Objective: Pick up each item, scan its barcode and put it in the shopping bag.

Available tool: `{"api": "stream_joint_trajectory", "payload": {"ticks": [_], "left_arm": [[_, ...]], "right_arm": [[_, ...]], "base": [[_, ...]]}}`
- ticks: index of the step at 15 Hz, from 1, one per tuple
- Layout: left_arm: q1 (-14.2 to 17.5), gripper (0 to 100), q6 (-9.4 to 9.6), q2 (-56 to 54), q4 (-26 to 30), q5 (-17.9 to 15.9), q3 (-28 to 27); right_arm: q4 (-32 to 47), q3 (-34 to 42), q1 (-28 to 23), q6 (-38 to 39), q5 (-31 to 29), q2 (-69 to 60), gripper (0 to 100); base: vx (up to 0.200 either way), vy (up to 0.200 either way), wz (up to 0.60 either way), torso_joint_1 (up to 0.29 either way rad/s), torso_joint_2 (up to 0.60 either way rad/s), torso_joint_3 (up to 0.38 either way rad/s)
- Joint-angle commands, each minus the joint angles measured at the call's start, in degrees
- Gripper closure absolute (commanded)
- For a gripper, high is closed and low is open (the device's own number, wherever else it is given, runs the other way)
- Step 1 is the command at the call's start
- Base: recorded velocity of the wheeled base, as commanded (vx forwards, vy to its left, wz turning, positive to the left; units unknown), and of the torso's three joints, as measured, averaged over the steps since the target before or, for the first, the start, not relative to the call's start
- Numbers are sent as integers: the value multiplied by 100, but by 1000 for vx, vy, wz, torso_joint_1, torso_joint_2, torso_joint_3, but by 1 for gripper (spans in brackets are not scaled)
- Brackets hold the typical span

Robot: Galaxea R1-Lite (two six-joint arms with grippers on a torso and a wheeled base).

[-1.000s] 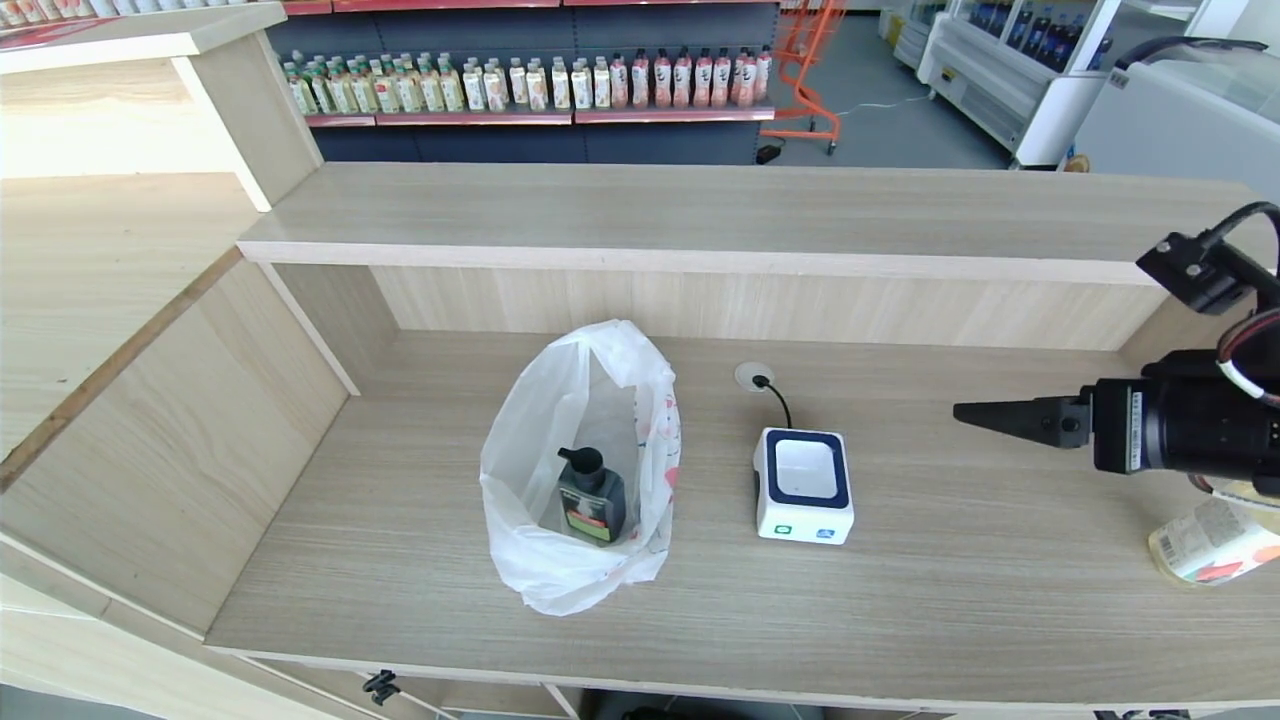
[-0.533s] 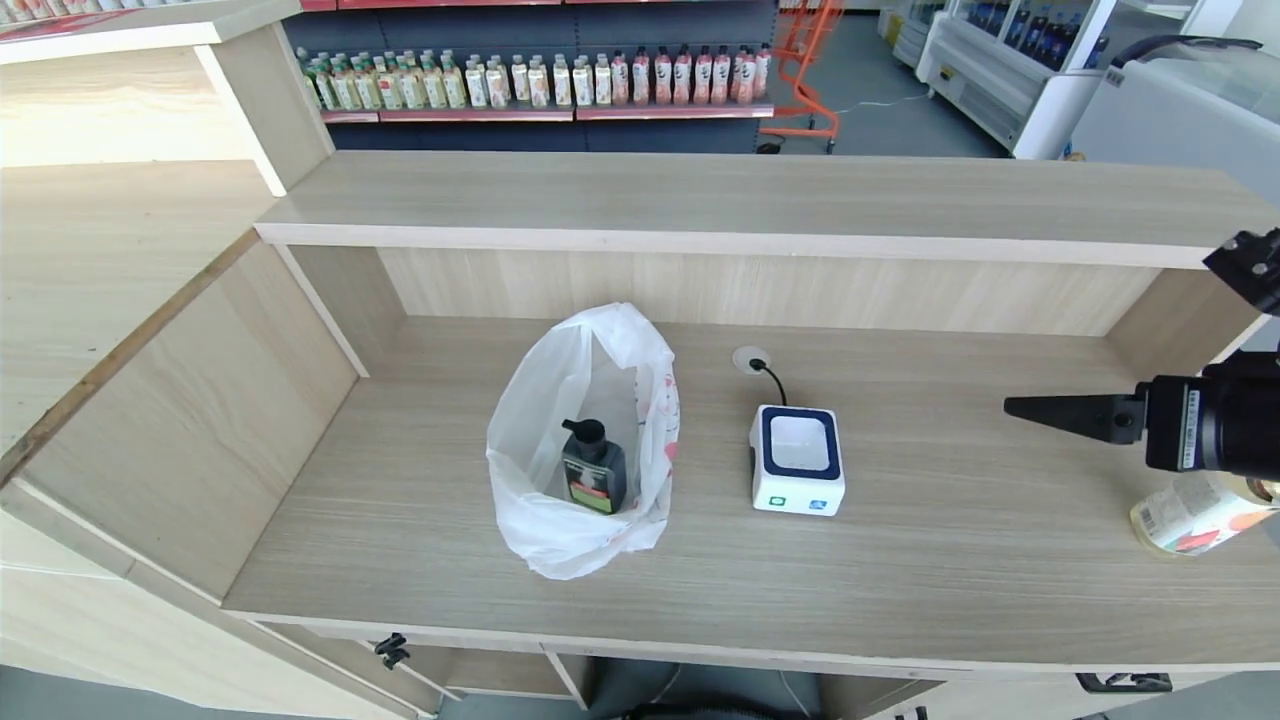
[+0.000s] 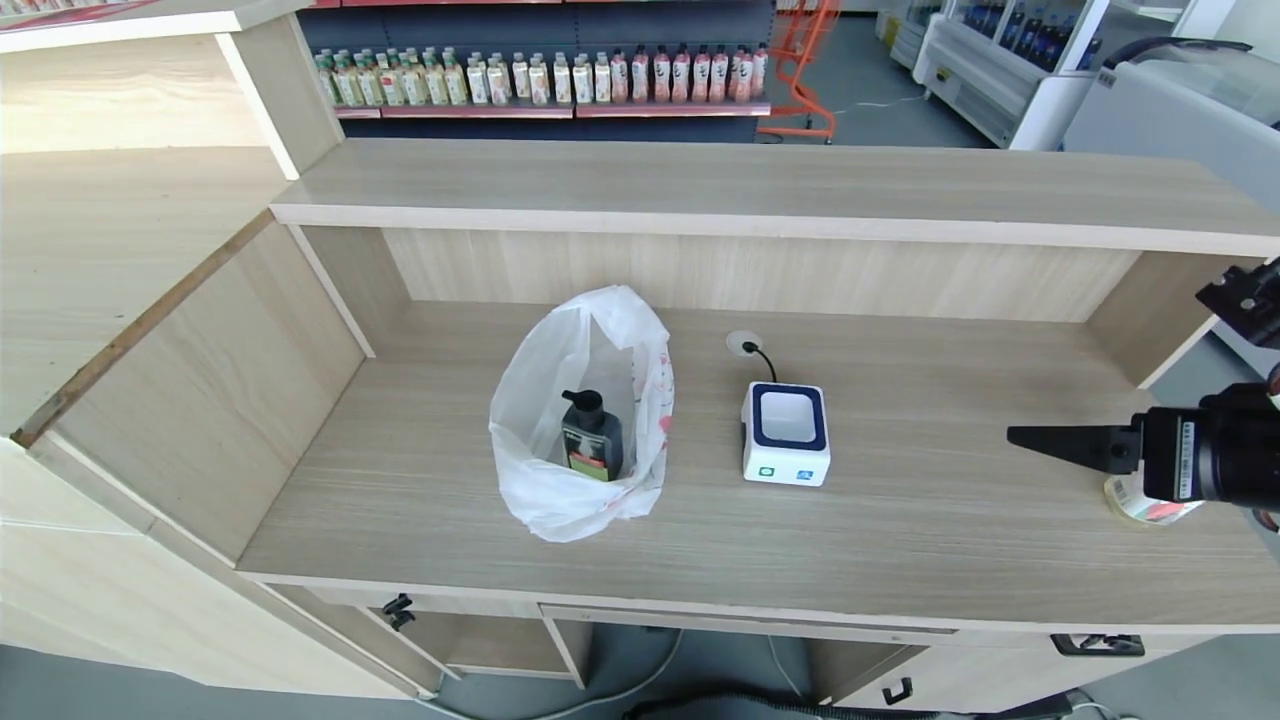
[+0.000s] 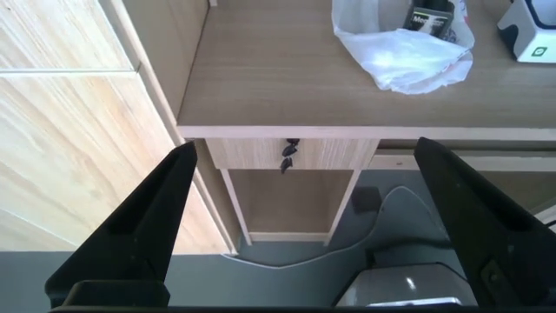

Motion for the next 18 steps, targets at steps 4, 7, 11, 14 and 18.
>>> {"api": "stream_joint_trajectory", "payload": {"ticks": [4, 7, 11, 14, 18], "left_arm": [[5, 0, 2, 0, -5, -1, 1], [5, 0, -7, 0, -5, -1, 1], [5, 0, 2, 9, -5, -1, 1], [5, 0, 2, 0, -5, -1, 1], [5, 0, 11, 0, -5, -1, 1]], "right_arm": [[15, 266, -111, 2, 14, -160, 0], [15, 398, -111, 2, 23, -257, 0], [15, 425, -120, 2, 14, -266, 0], [15, 425, -120, 11, 14, -266, 0], [15, 495, -120, 11, 5, -353, 0]], "base": [[0, -200, 0, 1, 0, 2], [0, -200, 0, 2, 2, 2], [0, -200, 0, 4, 5, 1], [0, -200, 0, 4, 4, 1], [0, -200, 0, 4, 5, 2]]}}
